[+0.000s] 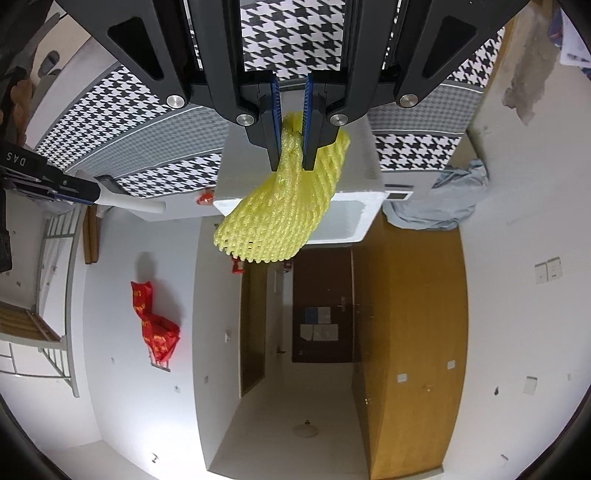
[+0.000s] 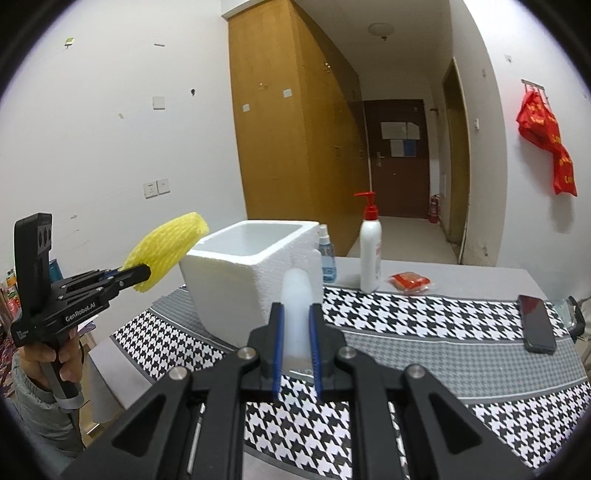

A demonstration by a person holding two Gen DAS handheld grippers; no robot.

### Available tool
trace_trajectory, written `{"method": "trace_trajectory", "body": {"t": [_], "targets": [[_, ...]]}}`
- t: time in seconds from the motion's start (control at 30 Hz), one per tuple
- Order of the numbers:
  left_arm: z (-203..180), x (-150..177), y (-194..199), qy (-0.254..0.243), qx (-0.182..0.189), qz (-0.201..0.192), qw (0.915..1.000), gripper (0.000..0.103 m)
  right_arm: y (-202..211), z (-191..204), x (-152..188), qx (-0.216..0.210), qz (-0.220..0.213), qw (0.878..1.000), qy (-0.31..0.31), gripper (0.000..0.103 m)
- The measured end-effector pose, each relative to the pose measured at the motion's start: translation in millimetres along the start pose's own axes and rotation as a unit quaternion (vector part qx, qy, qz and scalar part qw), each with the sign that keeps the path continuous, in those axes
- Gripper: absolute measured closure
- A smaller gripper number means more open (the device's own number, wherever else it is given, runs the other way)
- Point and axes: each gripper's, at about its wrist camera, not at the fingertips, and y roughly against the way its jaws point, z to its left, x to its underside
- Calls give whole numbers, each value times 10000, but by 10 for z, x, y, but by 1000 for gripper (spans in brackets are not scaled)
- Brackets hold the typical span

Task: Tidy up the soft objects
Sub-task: 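Carry the yellow sponge with the left tool toward the foam box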

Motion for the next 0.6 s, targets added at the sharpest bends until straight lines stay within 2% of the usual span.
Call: {"method": "trace_trajectory", "body": {"t": [0.6], "targets": [[213,-46,51,115,-397,-86,9991,93,-301,198,-333,-290,74,9992,262,87]]}}
